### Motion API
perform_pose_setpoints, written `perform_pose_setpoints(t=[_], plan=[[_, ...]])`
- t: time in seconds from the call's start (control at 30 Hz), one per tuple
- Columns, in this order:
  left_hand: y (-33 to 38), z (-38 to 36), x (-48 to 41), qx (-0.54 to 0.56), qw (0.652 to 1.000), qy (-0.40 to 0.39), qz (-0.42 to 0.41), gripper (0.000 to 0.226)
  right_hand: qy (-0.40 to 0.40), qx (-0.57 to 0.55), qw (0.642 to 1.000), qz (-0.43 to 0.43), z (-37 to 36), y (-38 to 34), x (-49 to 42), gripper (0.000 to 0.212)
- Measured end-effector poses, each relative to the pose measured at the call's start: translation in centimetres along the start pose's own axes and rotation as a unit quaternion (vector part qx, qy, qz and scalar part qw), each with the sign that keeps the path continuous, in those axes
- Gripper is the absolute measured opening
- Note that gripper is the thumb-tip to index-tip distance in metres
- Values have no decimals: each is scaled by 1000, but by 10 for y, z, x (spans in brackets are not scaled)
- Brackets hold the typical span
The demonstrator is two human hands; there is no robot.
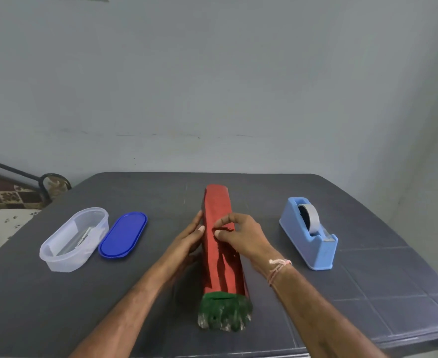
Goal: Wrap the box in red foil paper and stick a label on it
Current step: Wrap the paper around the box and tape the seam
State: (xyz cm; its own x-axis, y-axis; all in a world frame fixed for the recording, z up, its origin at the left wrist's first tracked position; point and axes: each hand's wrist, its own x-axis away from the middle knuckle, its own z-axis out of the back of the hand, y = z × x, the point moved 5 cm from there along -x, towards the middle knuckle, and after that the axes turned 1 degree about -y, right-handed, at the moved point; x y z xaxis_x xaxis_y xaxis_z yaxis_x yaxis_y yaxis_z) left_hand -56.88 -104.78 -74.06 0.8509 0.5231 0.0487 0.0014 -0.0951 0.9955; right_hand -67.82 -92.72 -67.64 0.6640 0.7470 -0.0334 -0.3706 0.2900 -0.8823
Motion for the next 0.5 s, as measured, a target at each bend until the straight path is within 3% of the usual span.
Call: perform_pose_setpoints(t=[0.3,0.5], plan=[[7,13,1,-17,999,-27,3,69,-31,-5,1000,0,-1,0,-3,17],[22,11,8,-63,997,-41,-3,66,-64,-41,997,-10,3,1,1,24]])
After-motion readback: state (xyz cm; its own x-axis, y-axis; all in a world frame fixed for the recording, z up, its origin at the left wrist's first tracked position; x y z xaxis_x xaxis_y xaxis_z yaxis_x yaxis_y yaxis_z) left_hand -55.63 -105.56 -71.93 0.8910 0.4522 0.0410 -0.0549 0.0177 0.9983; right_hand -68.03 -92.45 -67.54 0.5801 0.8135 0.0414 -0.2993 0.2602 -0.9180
